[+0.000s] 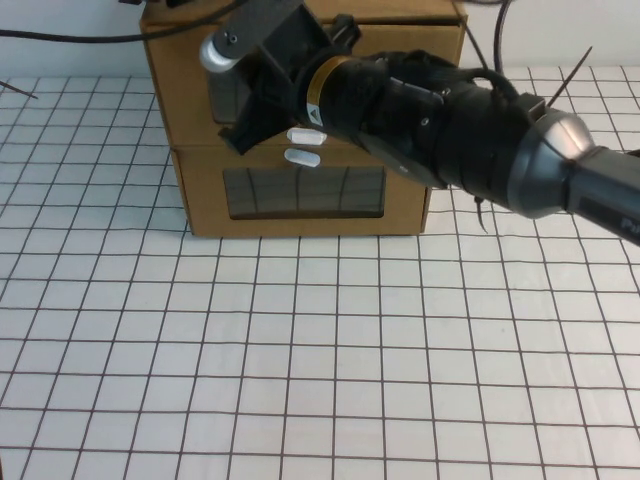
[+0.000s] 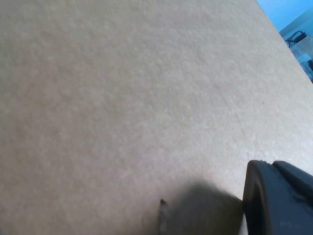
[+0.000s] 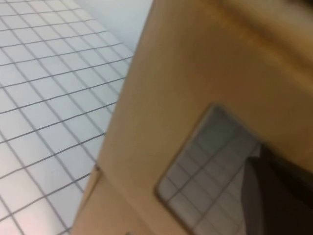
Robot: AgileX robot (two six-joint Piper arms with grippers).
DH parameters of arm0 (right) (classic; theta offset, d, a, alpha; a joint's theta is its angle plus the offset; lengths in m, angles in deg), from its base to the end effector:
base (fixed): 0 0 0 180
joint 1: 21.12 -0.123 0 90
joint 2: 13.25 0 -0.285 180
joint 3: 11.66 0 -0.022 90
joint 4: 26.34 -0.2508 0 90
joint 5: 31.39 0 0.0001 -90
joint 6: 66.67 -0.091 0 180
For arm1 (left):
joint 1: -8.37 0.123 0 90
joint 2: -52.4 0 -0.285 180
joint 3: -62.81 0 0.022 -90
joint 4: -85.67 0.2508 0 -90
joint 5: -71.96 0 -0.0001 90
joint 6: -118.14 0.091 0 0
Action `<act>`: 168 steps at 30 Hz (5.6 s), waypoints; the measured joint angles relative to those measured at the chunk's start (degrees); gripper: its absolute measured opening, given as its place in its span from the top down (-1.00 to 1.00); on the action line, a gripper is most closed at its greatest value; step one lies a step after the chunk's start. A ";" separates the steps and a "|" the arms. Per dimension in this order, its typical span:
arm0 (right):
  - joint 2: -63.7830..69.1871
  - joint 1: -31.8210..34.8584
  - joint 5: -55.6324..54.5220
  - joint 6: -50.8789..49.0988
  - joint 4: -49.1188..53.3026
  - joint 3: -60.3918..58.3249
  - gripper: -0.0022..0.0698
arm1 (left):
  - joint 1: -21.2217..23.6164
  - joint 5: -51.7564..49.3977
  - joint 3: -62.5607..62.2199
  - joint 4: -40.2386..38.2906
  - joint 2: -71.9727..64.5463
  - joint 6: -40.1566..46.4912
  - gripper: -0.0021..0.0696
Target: Close the shoe box
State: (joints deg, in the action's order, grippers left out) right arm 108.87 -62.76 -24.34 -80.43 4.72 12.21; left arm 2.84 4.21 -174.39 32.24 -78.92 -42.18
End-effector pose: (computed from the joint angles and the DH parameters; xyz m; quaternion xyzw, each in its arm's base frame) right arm 0.3707 0.3218 0.3277 -0.3702 0.6973 0.1059 0.6046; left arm 0.4615 -0.1127 0.3879 0.1599 0.8294 -0.4095 0.3448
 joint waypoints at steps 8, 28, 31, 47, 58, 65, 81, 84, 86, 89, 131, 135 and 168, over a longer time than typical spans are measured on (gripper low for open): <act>-4.42 0.00 6.27 0.00 0.87 0.34 0.98 | 0.00 -0.18 0.00 0.00 0.00 0.00 0.96; -1.58 2.31 6.55 11.73 -9.53 -0.89 0.98 | 0.00 -0.67 0.00 -0.35 0.00 0.00 0.96; -1.11 3.46 6.03 11.84 -10.43 -0.56 0.98 | 0.00 -0.71 0.00 -0.35 0.00 0.00 0.96; -1.28 4.67 7.13 12.18 -14.56 -0.07 0.98 | 0.00 -1.05 0.00 -0.55 0.12 0.23 0.96; -10.02 -1.42 30.70 38.38 -36.26 0.12 0.98 | 2.69 -2.47 0.00 2.81 6.49 2.45 0.96; -15.09 3.63 38.96 45.32 -43.83 0.12 0.98 | 4.70 -4.08 0.00 9.65 12.57 2.52 0.96; -34.93 44.92 45.79 51.80 -72.44 -3.16 0.98 | 6.71 -5.07 1.51 25.55 32.88 1.69 0.96; -41.24 49.30 40.99 52.17 -73.33 -7.75 0.98 | 6.71 -5.20 5.62 29.56 38.85 1.69 0.96; -45.90 50.61 38.17 53.81 -73.56 -11.77 0.98 | 6.71 -5.19 9.32 32.02 42.91 1.60 0.96; -51.82 50.64 35.57 57.30 -75.67 -18.28 0.98 | 6.71 -5.31 17.40 35.24 50.10 1.57 0.96; -102.55 45.02 18.06 76.29 -90.38 -76.18 0.98 | 1.73 57.80 115.84 36.72 104.62 -10.15 0.96; -102.55 45.02 18.62 76.29 -90.62 -76.18 0.98 | 1.73 57.94 115.84 36.84 104.62 -10.23 0.96; -103.15 42.65 32.27 76.29 -94.42 -76.28 0.98 | 1.73 63.88 126.56 42.64 117.47 -10.49 0.96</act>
State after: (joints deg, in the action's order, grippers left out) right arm 5.72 -20.11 7.93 -4.14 -89.70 -64.07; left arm 4.57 68.10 -47.83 74.88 38.54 -52.67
